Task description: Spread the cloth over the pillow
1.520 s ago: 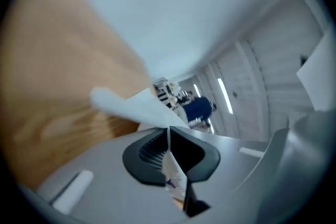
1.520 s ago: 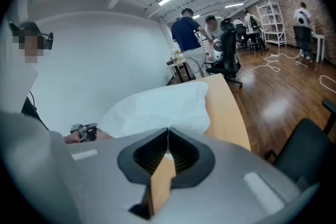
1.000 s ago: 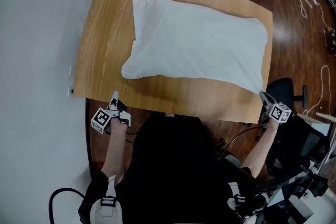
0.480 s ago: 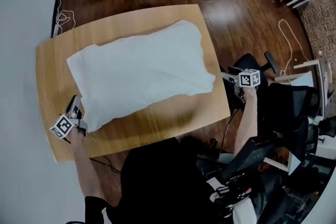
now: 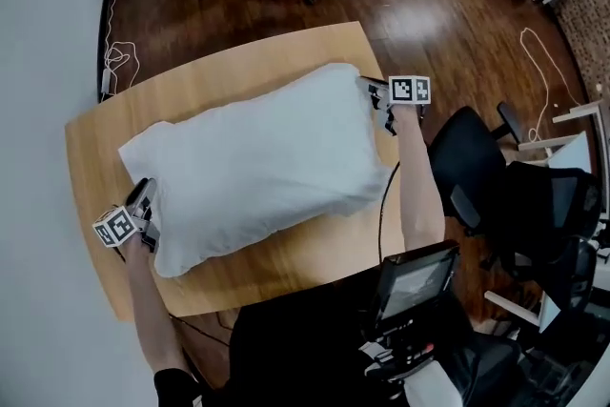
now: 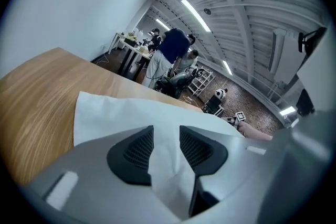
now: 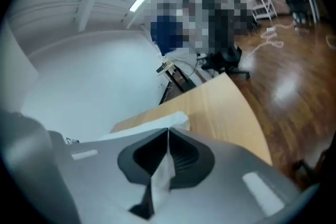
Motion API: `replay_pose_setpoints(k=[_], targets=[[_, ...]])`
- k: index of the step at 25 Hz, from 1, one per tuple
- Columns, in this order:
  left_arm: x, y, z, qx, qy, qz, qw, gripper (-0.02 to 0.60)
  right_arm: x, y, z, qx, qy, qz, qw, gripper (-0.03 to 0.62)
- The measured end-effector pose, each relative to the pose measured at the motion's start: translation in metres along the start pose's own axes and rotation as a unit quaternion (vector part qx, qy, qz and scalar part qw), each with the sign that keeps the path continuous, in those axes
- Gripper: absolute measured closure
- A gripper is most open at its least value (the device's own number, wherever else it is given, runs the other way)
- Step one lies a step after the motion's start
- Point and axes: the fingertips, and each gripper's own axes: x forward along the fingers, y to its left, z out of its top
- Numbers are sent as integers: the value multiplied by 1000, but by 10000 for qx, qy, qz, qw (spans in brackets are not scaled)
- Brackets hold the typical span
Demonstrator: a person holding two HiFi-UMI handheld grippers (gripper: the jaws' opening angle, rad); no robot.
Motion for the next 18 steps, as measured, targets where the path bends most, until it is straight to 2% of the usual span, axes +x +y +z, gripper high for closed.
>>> replay_pose_setpoints(k=[3, 5, 7, 9, 10, 12, 13, 14, 15, 16, 18], targets=[[-12, -19, 10, 372, -92, -67, 9992, 443, -52, 40, 42, -1002, -679, -326, 9921, 586], [-20, -29, 5, 537, -50, -134, 9985, 443, -71, 42, 52, -1205, -929, -498, 9871, 586], [-24, -33, -10, 607, 114, -151, 9980, 443, -51, 2, 31, -1110, -371, -862, 9894, 586], [-29, -33, -24, 612, 309, -140, 9975, 443, -21, -35, -6, -620, 238, -992, 9929, 574], [-34, -32, -29, 601, 351, -131, 9975, 443, -15, -40, -14, -338, 211, -924, 9949, 529], [-45, -30, -34, 604, 343, -91, 9975, 443, -32, -20, -4, -156, -384, -549, 9976, 303], [-51, -29, -40, 622, 344, -56, 9975, 443, -52, -1, 1, -263, -688, -228, 9970, 223], [-57, -30, -50, 631, 364, -26, 9973, 443, -77, 19, -5, -494, -823, 130, 9953, 212], [-65, -33, -63, 620, 403, -15, 9973, 443, -102, 38, -25, -805, -726, 453, 9931, 214], [-73, -36, -79, 592, 457, -27, 9972, 444, -123, 55, -58, -1119, -393, 684, 9906, 214], [-84, -42, -109, 539, 541, -84, 9970, 443, -148, 75, -145, -1582, 745, 814, 9812, 214]])
